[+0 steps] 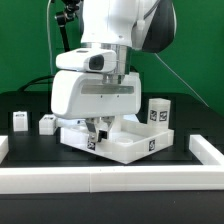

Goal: Assemble square table

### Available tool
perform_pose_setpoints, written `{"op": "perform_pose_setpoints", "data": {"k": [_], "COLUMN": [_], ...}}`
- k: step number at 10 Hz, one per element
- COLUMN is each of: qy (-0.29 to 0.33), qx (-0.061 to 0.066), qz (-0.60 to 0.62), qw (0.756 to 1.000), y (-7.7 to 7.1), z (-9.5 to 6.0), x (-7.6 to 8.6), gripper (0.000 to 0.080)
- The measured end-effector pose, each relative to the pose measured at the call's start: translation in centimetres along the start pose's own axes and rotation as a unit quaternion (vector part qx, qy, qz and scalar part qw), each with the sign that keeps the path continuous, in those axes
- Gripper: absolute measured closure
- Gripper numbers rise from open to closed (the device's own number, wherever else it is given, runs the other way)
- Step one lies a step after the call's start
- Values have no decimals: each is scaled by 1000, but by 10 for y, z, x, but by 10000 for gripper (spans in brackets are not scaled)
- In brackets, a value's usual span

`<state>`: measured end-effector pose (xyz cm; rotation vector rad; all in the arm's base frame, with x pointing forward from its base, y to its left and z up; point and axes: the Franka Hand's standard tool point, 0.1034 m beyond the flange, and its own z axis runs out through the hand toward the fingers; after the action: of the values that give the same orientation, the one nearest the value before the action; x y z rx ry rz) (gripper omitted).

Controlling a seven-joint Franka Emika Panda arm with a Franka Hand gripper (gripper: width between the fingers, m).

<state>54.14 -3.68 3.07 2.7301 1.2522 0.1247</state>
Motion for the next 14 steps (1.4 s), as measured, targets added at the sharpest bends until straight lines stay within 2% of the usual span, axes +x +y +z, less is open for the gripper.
{"op": "perform_pose_setpoints", "data": {"k": [2,3,4,6,9,10,11,12,14], "qy": [-1,-4,0,-1,-1,-1,1,5,6], "qx": [0,12,10,10,11,11,15,11,4], "qz": [-43,-38,-48,-58,-56,-67,-56,-66,-199], "qw": [999,999,999,998,998,998,998,998,980], "y": [-3,-6,-1,10,9,8,7,7,12], "z": [-1,-2,-4,-1,-1,-2,-3,-3,-4], "x": [7,16,24,15,14,19,30,43,74], "gripper": [742,742,742,742,742,742,742,742,742]}}
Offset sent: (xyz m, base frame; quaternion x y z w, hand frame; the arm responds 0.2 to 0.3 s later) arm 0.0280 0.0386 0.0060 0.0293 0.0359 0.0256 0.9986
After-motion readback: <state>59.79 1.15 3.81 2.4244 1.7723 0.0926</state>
